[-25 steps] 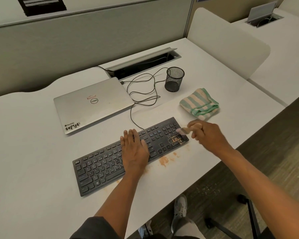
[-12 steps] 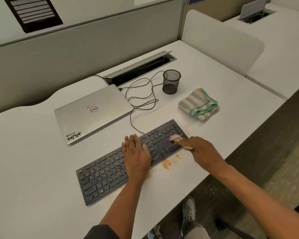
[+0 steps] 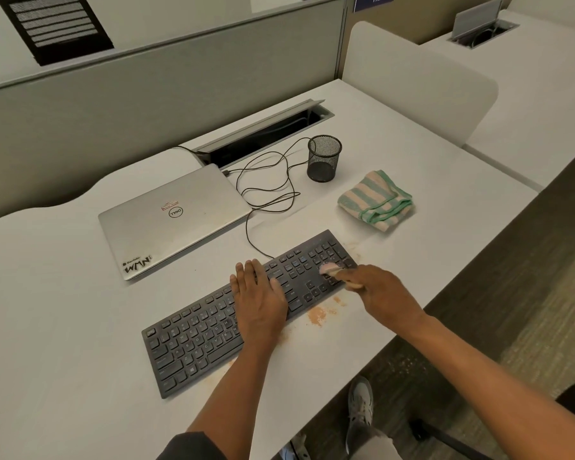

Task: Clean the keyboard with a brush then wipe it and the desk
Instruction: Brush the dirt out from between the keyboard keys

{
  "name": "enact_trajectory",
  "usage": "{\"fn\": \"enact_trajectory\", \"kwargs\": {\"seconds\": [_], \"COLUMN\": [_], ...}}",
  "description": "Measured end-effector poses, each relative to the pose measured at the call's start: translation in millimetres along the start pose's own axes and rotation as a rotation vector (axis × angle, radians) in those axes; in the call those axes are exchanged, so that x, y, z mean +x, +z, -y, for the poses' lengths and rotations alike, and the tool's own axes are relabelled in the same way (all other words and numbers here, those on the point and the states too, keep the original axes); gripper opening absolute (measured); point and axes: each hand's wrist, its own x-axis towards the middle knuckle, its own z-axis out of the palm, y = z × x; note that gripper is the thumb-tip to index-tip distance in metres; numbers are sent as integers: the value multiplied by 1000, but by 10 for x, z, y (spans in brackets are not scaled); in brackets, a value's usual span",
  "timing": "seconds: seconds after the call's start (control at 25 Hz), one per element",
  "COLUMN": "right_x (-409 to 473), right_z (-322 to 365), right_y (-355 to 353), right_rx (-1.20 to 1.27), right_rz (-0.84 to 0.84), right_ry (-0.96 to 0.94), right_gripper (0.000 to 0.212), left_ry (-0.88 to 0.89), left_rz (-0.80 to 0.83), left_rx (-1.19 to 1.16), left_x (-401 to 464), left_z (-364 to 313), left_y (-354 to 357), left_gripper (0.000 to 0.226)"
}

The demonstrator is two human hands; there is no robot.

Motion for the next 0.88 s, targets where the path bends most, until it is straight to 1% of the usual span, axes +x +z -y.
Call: {"fn": "enact_trajectory", "kwargs": {"seconds": [0.04,0.12,0.2,0.24,0.36,0.44,0.6,0.64,0.68,0.76,0.8,0.88], "right_x": [5,45,100,151,398,498,496,534,594,761,839,945], "right_z": [-18,-65,-47,-1,155,222,227,236,262,359,398,413], "right_y": [-8,-97,-216,-258,-260,-238,-387,-441,-476,-454,-404,-262], "right_rx": [11,-14,-36,-26,27,54,-17,-21,-12,28,54,86], "right_rz": [-15,-116,-195,-204,-136,-31,175,186,162,58,19,1], "right_ry": [23,110,148,138,131,131,165,176,182,183,193,227], "right_gripper": [38,37,30,27,21,19,20,23,27,31,30,25], "left_ry": [0,-2,-5,-4,-2,-3,-6,-6,-4,-1,-2,-4], "left_rz": [-1,2,7,6,8,10,14,16,21,27,29,30], "left_rx": [0,-2,-6,-6,3,0,1,5,8,10,11,12], "left_x": [-1,5,6,6,14,5,5,4,1,3,9,11], "left_z": [-1,-4,-2,0,11,11,1,3,3,10,13,11], "left_y": [1,0,3,8,22,19,3,6,10,11,8,0], "left_gripper": [63,63,62,62,63,63,63,64,64,64,64,64]}}
